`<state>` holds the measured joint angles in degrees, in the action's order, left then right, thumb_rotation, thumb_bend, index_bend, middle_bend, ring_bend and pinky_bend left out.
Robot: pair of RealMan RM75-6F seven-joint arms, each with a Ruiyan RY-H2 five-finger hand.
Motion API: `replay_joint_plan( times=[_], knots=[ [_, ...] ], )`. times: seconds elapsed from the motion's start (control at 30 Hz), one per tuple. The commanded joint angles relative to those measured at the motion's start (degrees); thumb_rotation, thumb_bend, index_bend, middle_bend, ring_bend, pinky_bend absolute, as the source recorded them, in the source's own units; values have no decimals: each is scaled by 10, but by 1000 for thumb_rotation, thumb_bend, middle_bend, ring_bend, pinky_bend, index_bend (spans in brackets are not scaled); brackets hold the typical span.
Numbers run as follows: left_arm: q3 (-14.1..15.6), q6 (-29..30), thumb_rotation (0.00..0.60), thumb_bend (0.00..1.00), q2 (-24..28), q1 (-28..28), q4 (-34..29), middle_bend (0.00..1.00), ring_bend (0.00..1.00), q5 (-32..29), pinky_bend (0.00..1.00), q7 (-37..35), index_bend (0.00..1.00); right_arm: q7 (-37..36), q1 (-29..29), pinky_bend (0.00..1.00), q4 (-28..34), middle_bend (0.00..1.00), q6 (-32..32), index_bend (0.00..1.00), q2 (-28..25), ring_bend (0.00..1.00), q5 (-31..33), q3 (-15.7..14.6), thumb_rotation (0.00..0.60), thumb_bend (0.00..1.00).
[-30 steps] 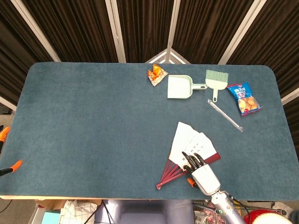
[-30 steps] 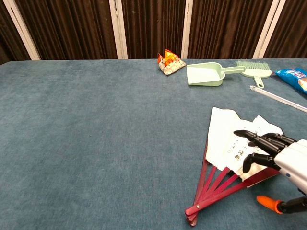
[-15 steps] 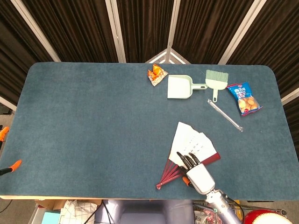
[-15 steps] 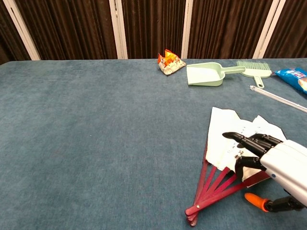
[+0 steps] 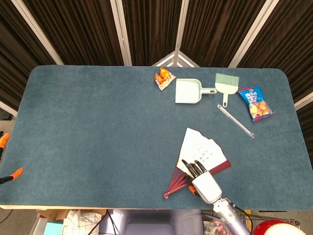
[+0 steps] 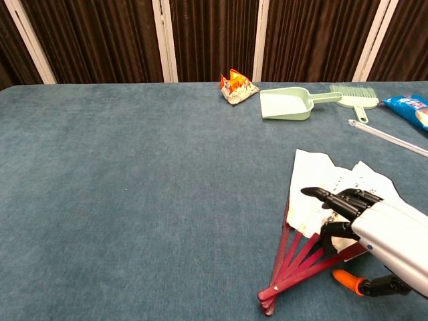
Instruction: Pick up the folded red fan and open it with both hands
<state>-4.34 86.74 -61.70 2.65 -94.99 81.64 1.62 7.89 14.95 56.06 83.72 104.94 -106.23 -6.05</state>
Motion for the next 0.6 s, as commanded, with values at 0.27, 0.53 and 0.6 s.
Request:
replay_joint_plan(
  times=[0.27,0.53,0.6],
  knots=[
    [0,-2,600,208,0,1,0,0,0,-1,150,-1,0,0,5,174,5,98,-3,620,1,236,7,2,600,375],
    [-1,-2,600,208,1,1,0,0,0,-2,150,-3,0,-14,6,174,7,99,-4,630,-7,236,12,-1,600,385],
    [0,-3,600,208,0,1,0,0,0,-1,151,-2,0,-14,7,174,5,99,-5,630,-8,236,13,-2,600,386]
  ],
)
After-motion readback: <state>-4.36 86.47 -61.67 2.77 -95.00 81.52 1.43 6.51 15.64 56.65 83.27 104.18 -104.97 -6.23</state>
